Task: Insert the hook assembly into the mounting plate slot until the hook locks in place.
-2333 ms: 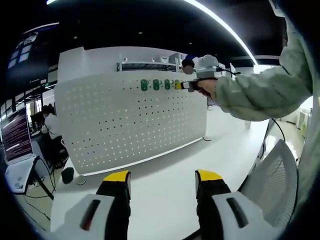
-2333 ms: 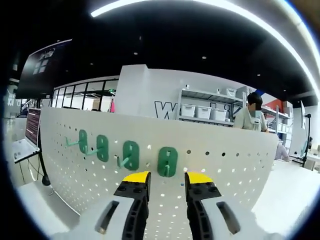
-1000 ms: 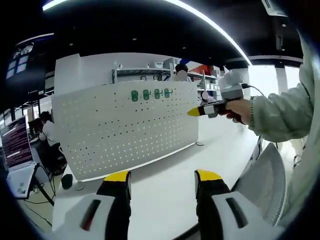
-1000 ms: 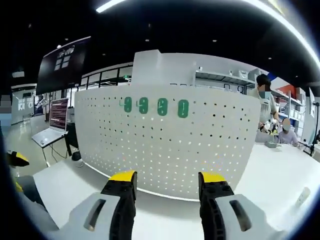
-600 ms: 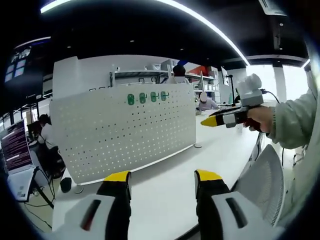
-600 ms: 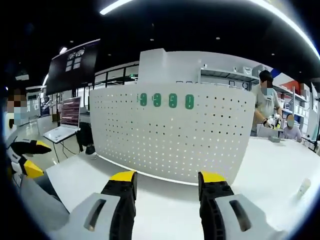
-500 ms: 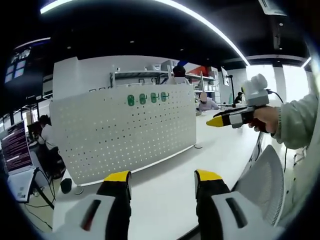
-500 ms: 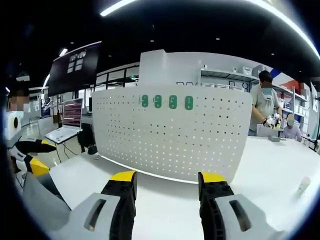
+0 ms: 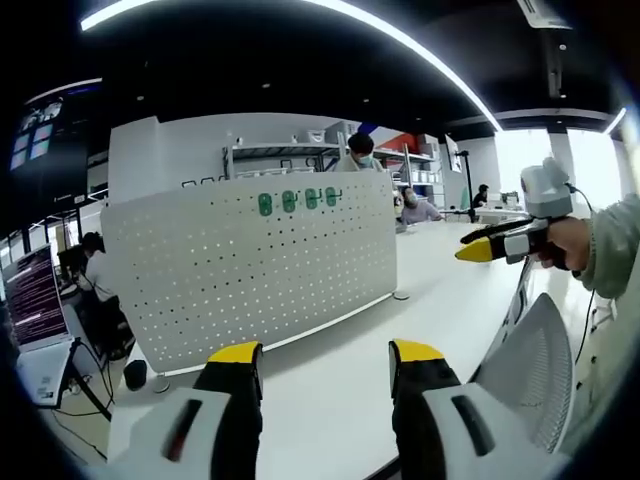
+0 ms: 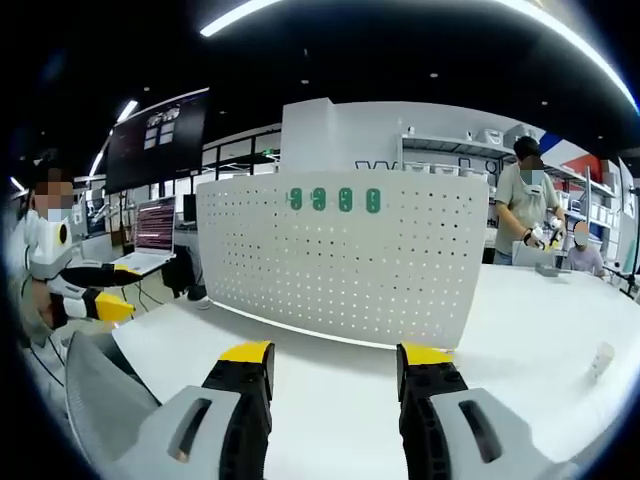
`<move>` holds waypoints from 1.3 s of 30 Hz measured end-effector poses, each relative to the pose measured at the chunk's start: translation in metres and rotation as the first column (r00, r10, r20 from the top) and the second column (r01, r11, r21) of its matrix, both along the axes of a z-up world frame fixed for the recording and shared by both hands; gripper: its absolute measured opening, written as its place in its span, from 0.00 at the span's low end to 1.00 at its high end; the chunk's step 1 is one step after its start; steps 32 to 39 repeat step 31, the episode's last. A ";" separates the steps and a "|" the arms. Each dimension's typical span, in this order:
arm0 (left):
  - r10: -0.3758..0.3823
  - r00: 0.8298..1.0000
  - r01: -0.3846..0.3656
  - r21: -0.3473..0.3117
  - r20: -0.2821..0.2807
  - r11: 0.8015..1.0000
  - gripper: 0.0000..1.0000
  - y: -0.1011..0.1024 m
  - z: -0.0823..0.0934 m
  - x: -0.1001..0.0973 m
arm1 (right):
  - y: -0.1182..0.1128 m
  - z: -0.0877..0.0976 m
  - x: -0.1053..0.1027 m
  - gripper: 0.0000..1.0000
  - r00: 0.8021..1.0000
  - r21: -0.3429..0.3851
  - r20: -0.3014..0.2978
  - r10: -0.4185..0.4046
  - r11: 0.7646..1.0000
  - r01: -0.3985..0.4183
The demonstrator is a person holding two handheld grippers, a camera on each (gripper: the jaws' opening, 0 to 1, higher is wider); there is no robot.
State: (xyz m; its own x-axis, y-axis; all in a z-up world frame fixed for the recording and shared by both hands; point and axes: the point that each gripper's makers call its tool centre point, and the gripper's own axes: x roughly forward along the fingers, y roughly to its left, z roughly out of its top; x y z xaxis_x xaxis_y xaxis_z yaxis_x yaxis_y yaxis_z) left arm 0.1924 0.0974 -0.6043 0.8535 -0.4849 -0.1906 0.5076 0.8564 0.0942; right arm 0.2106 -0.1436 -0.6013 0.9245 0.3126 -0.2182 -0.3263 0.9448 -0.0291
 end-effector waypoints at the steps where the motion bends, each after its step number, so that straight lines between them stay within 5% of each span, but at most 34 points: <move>1: 0.002 1.000 -0.002 -0.003 0.005 1.000 0.52 0.000 0.001 0.000 | 0.001 0.000 -0.002 0.48 1.000 -0.002 0.005 0.002 1.000 -0.002; 15: 0.002 1.000 -0.002 -0.007 0.019 1.000 0.52 -0.002 0.004 -0.001 | 0.014 -0.004 -0.026 0.47 0.999 0.020 0.019 0.028 0.999 -0.028; 39: 0.000 0.997 0.002 -0.033 0.079 0.999 0.53 0.001 0.021 -0.001 | 0.008 0.021 -0.020 0.48 0.997 0.044 0.082 0.007 0.999 -0.011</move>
